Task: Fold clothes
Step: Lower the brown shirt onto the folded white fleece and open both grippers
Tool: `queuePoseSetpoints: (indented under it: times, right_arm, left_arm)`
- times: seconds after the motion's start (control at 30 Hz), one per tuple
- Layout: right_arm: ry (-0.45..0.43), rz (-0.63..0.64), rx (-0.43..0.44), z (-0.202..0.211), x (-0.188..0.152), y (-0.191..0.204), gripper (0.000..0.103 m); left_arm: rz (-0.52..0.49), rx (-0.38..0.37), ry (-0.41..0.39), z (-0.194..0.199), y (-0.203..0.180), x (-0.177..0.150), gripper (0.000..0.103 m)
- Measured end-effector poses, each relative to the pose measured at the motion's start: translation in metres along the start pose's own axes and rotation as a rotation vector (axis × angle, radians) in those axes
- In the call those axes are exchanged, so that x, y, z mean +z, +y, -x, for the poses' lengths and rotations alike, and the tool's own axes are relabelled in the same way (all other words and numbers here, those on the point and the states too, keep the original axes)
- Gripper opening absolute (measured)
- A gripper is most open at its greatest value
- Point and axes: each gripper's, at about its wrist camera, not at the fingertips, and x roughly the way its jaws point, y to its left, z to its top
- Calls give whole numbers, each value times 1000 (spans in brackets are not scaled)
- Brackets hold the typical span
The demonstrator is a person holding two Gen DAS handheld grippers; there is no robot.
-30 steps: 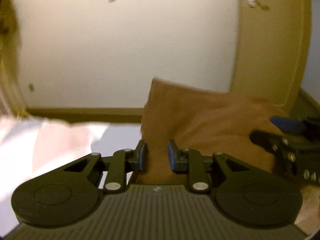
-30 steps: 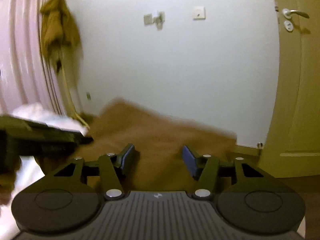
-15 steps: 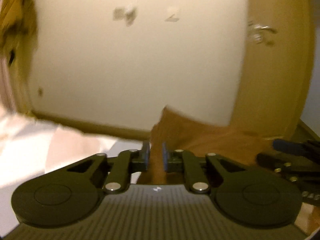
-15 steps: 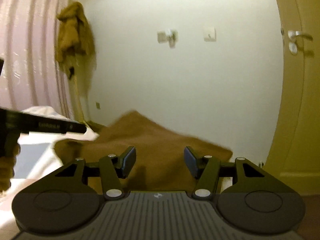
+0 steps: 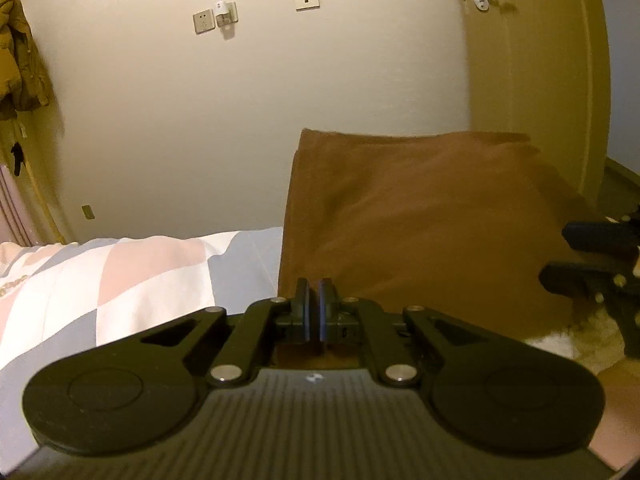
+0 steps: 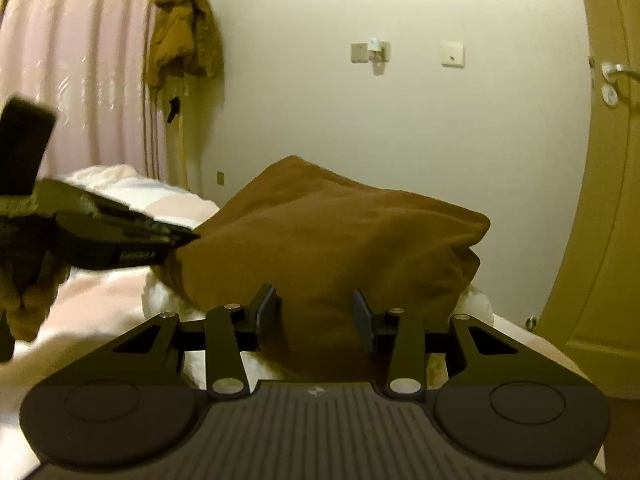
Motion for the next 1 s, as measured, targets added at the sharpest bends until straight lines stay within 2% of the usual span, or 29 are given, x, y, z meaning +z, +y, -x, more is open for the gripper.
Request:
queuePoseSetpoints:
  times: [0.13, 0.23, 0.4, 0.53, 0.63, 0.7, 0.77, 0.8, 0.83, 0.87, 0.9, 0.97, 1.0]
  right_arm:
    - [1, 56, -18, 4, 1, 7, 41]
    - [14, 30, -9, 10, 15, 6, 41]
    - [-29, -34, -18, 26, 31, -7, 41]
    - [75, -66, -6, 20, 24, -14, 41]
    - [65, -87, -11, 33, 31, -15, 44]
    - [48, -115, -15, 48, 40, -17, 46]
    - [44, -123, -15, 62, 47, -19, 55]
    - [48, -124, -17, 69, 50, -19, 62]
    - [62, -127, -20, 76, 51, -19, 69]
    - [89, -136, -20, 81, 52, -19, 72]
    - [115, -155, -21, 87, 52, -20, 75]
    - [157, -192, -20, 100, 50, -21, 76]
    - [181, -201, -22, 106, 49, -20, 78]
  left_arm:
    - [1, 26, -1, -6, 0, -4, 4]
    - [46, 33, 1, 0, 4, 4, 4]
    - [113, 22, -8, 7, 12, 17, 4]
    - [127, 35, 6, 11, 11, 18, 5]
    - [153, 58, 32, 20, 8, 25, 5]
    - [157, 83, 68, 28, 5, 31, 9]
    - [177, 97, 121, 41, 1, 37, 22]
    - [192, 95, 152, 49, -2, 39, 27]
    - [206, 94, 182, 58, -5, 40, 35]
    - [221, 92, 213, 66, -7, 42, 38]
    - [236, 90, 243, 76, -11, 43, 40]
    - [276, 89, 299, 98, -18, 39, 52]
    - [299, 87, 325, 109, -21, 37, 54]
